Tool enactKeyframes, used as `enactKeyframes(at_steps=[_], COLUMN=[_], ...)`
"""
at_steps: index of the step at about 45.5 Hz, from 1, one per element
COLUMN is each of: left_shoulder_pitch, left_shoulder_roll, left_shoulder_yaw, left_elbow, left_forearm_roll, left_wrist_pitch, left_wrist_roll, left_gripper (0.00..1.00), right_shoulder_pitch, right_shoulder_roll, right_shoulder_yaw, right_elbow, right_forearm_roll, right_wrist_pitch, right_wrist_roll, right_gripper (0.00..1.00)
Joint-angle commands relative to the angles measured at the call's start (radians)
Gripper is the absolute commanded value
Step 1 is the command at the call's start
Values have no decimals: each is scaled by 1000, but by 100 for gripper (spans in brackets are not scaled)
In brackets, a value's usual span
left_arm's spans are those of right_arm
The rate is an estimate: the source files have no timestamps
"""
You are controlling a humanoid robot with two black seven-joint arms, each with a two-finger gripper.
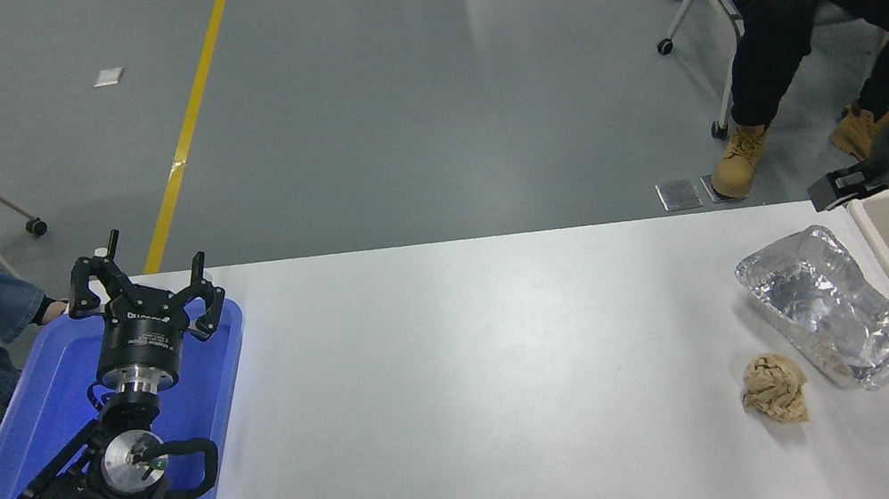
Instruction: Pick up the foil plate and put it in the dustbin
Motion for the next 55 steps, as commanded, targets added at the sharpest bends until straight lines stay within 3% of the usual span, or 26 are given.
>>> enactKeyframes(at_steps=[1,18,27,55], left_shoulder_pitch=[0,0,0,0], left_shoulder_roll=[0,0,0,0], left_shoulder_yaw=[0,0,0,0], left_elbow=[0,0,0,0], left_forearm_roll=[-1,-1,-1,-1], left_wrist_pitch=[0,0,0,0], left_wrist_roll=[0,0,0,0], left_gripper=[100,100,100,100], right_shoulder_pitch=[-145,-307,-360,-495], right_shoulder_roll=[0,3,5,14], right_shoulder_yaw=[1,2,51,160], right_elbow=[-58,-113,-145,-227], right_forearm_roll=[-49,-107,-107,-109], right_wrist_pitch=[-121,-333,-345,-394], right_wrist_roll=[5,19,37,37], right_gripper=[100,100,100,96])
